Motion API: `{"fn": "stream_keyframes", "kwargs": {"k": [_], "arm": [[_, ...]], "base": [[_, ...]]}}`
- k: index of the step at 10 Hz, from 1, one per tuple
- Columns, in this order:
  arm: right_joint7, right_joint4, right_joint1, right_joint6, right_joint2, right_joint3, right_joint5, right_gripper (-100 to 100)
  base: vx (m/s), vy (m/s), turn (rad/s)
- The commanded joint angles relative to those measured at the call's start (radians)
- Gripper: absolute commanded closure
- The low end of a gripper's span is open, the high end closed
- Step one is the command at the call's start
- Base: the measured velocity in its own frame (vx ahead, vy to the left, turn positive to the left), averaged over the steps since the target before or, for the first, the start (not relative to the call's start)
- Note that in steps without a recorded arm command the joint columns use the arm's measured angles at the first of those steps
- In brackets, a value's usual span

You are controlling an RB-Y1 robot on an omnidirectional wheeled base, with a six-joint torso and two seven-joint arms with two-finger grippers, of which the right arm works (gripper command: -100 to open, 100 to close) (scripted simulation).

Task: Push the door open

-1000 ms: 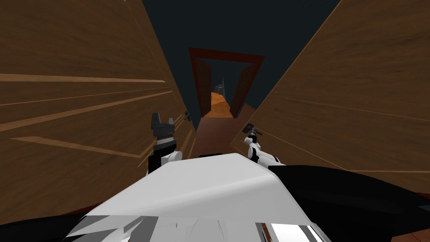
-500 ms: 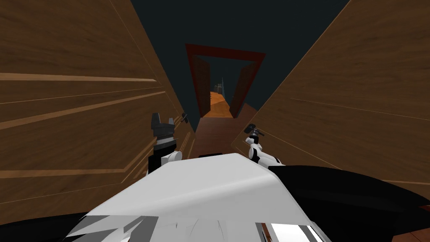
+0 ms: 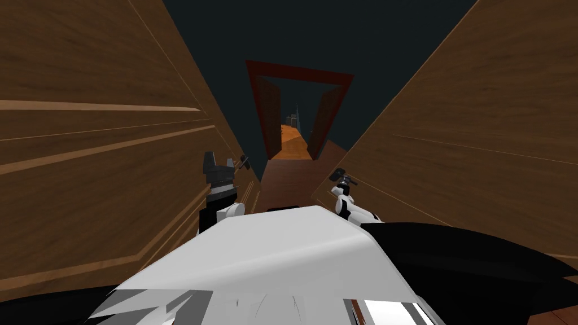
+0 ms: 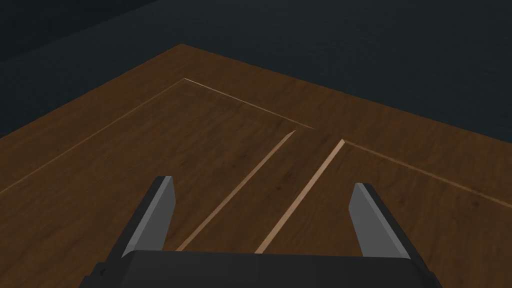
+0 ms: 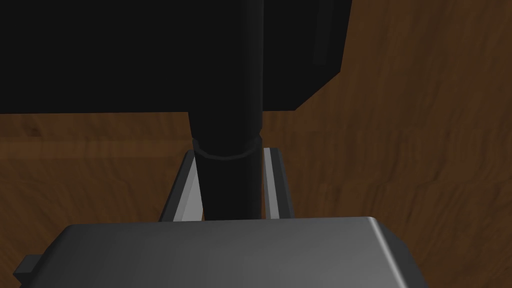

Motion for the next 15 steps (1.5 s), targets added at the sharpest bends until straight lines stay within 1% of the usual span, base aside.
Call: {"fn": "stream_keyframes", "kwargs": {"k": [1, 3, 4, 5, 6, 8, 9, 12, 13, 14, 15], "arm": [[0.012, 0.002, 0.004, 0.004, -0.022, -0.026, -0.009, 100], [0.02, 0.008, 0.01, 0.001, -0.03, -0.047, -0.017, 100], [0.02, 0.008, 0.01, 0.001, -0.03, -0.047, -0.017, 100], [0.027, 0.012, 0.016, -0.001, -0.036, -0.065, -0.024, 100], [0.03, 0.015, 0.019, -0.002, -0.039, -0.074, -0.027, 100], [0.03, 0.015, 0.019, -0.002, -0.039, -0.074, -0.027, 100], [0.037, 0.019, 0.025, -0.005, -0.045, -0.091, -0.034, 100], [0.044, 0.024, 0.031, -0.007, -0.052, -0.11, -0.041, 100], [0.046, 0.026, 0.032, -0.006, -0.043, -0.107, -0.04, 100], [0.058, 0.031, 0.038, -0.011, -0.05, -0.132, -0.049, 100], [0.062, 0.032, 0.04, -0.012, -0.052, -0.138, -0.051, 100]], "base": [[0.203, -0.04, -0.058], [0.209, -0.037, -0.058], [0.13, -0.012, -0.039], [0.173, -0.015, -0.054], [0.242, -0.001, -0.07], [0.086, -0.003, -0.031], [0.117, 0.008, -0.032], [0.178, 0.001, -0.064], [0.066, -0.014, -0.04], [0.128, -0.067, -0.048], [0.199, -0.061, -0.032]]}}
